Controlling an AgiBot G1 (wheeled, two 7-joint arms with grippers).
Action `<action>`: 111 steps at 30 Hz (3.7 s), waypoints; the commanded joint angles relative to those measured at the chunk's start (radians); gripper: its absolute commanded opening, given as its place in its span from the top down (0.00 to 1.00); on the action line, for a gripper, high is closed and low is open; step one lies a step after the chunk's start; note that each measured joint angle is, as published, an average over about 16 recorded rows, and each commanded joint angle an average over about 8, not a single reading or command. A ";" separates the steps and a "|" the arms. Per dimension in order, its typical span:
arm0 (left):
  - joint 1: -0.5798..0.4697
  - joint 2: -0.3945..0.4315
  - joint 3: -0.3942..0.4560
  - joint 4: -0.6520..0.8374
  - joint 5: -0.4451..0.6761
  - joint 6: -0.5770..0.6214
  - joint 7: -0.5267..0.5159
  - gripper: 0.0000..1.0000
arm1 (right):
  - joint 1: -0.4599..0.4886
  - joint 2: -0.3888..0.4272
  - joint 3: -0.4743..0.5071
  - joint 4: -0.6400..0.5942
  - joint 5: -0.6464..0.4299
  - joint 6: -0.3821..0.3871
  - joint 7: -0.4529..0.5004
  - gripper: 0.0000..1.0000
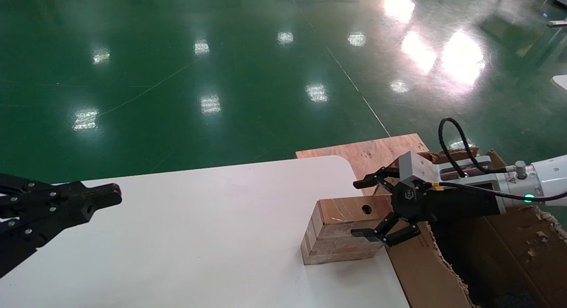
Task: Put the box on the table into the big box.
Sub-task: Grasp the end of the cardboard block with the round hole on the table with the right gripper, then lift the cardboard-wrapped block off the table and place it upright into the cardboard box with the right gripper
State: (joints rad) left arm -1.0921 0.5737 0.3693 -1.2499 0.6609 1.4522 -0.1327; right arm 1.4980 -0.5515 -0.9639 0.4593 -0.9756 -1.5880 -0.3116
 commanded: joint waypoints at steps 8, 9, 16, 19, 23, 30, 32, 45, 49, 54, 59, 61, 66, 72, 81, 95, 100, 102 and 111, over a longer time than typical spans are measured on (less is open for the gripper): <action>0.000 0.000 0.000 0.000 0.000 0.000 0.000 0.00 | 0.006 0.001 -0.014 -0.005 0.007 0.000 -0.002 0.82; 0.000 0.000 0.000 0.000 0.000 0.000 0.000 0.00 | 0.005 0.002 -0.013 -0.004 0.007 0.000 -0.002 0.94; 0.000 0.000 0.000 0.000 0.000 0.000 0.000 0.00 | 0.004 0.002 -0.009 -0.002 0.006 0.000 -0.002 1.00; 0.000 0.000 0.000 0.000 0.000 0.000 0.000 0.00 | 0.003 0.002 -0.008 -0.001 0.006 -0.001 -0.002 1.00; 0.000 0.000 0.000 0.000 0.000 0.000 0.000 0.00 | 0.002 0.002 -0.006 -0.001 0.005 -0.001 -0.001 1.00; 0.000 0.000 0.000 0.000 0.000 0.000 0.000 0.00 | 0.002 0.002 -0.005 0.000 0.004 -0.001 -0.001 1.00; 0.000 0.000 0.000 0.000 0.000 0.000 0.000 0.00 | 0.002 0.002 -0.005 0.000 0.004 -0.001 -0.001 1.00; 0.000 0.000 0.000 0.000 0.000 0.000 0.000 0.00 | 0.001 0.001 -0.006 0.015 0.013 0.008 0.015 1.00; 0.000 0.000 0.000 0.000 0.000 0.000 0.000 0.00 | 0.011 0.011 -0.005 0.057 0.056 0.007 0.093 1.00; 0.000 0.000 0.000 0.000 0.000 0.000 0.000 0.00 | 0.034 0.054 0.009 0.140 0.151 0.007 0.242 1.00; 0.000 0.000 0.000 0.000 0.000 0.000 0.000 0.00 | 0.070 0.136 0.039 0.244 0.244 0.024 0.363 1.00; 0.000 0.000 0.000 0.000 0.000 0.000 0.000 0.00 | 0.094 0.183 0.055 0.293 0.262 0.044 0.406 1.00; 0.000 0.000 0.000 0.000 0.000 0.000 0.000 0.00 | 0.156 0.351 0.093 0.442 0.256 0.143 0.518 1.00; 0.000 0.000 0.000 0.000 0.000 0.000 0.000 0.00 | 0.182 0.618 0.105 0.650 0.265 0.285 0.621 1.00; 0.000 0.000 0.000 0.000 0.000 0.000 0.000 0.00 | 0.197 0.929 -0.183 0.855 0.318 0.473 0.667 1.00; 0.000 0.000 0.000 0.000 0.000 0.000 0.000 0.00 | 0.449 1.030 -0.732 0.880 0.491 0.809 0.471 1.00; 0.000 0.000 0.000 0.000 0.000 0.000 0.000 0.00 | 0.612 1.080 -0.878 0.869 0.548 0.871 0.336 1.00; 0.000 0.000 0.000 0.000 0.000 0.000 0.000 0.00 | 0.663 1.091 -0.926 0.855 0.561 0.878 0.296 1.00; 0.000 0.000 0.000 0.000 0.000 0.000 0.000 0.00 | 0.799 1.086 -1.073 0.754 0.603 0.844 0.225 1.00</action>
State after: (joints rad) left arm -1.0920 0.5736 0.3696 -1.2496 0.6606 1.4520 -0.1325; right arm 2.2930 0.5319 -2.0325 1.2093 -0.3766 -0.7453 -0.0856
